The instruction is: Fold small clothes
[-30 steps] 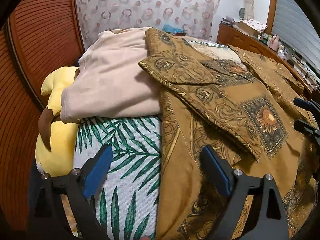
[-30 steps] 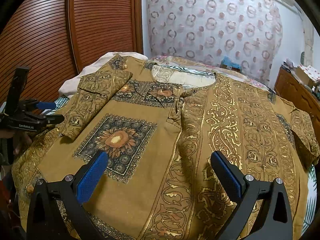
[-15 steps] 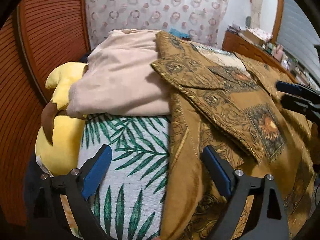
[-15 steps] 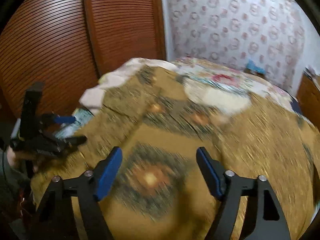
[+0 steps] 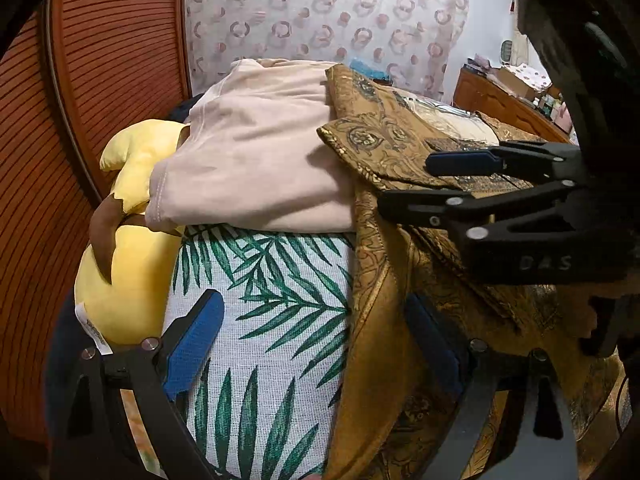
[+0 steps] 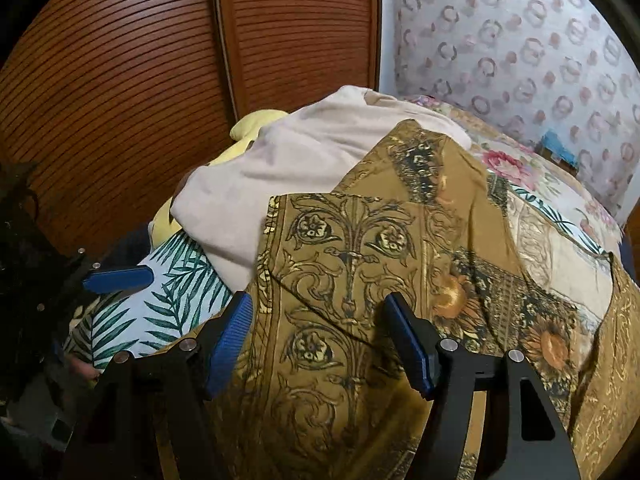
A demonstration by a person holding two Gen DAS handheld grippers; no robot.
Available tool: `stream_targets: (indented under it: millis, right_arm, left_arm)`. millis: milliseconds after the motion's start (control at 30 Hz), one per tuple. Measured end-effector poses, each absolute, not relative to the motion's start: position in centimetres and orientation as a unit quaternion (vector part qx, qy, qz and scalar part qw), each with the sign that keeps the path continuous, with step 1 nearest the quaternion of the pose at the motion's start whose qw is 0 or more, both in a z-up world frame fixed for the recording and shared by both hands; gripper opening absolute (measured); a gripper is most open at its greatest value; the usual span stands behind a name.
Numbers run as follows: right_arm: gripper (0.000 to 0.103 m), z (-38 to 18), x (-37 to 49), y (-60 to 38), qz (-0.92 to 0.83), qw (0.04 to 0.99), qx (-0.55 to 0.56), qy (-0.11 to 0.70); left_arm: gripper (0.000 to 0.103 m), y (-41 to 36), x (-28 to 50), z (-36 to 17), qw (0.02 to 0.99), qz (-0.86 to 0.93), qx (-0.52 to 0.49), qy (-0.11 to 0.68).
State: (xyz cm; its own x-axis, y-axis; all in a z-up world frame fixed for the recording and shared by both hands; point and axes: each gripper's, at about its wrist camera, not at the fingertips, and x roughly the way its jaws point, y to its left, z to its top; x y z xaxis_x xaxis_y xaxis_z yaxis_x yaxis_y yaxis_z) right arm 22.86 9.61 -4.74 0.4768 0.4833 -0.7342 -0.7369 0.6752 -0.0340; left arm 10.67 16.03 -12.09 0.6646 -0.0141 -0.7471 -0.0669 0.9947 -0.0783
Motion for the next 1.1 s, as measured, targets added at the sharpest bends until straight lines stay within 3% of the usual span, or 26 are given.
stream_targets:
  millis: [300,633,1100]
  right_arm:
    - [0.07,-4.0,25.0,7.1,0.26,0.878,-0.198,0.35]
    - [0.07,-1.8,23.0,-4.4,0.228,0.91,-0.13,0.321]
    - [0.07,-3.9,19.9,-22.2,0.122,0.935,-0.045,0.329]
  left_arm:
    - [0.092,15.9,10.7,-12.1,0.911,0.015,-0.048,0.41]
    - [0.093,15.7,10.7,-12.1,0.909,0.019,-0.04,0.414]
    - [0.093,14.8,10.2,-11.1,0.916,0.023,-0.014,0.4]
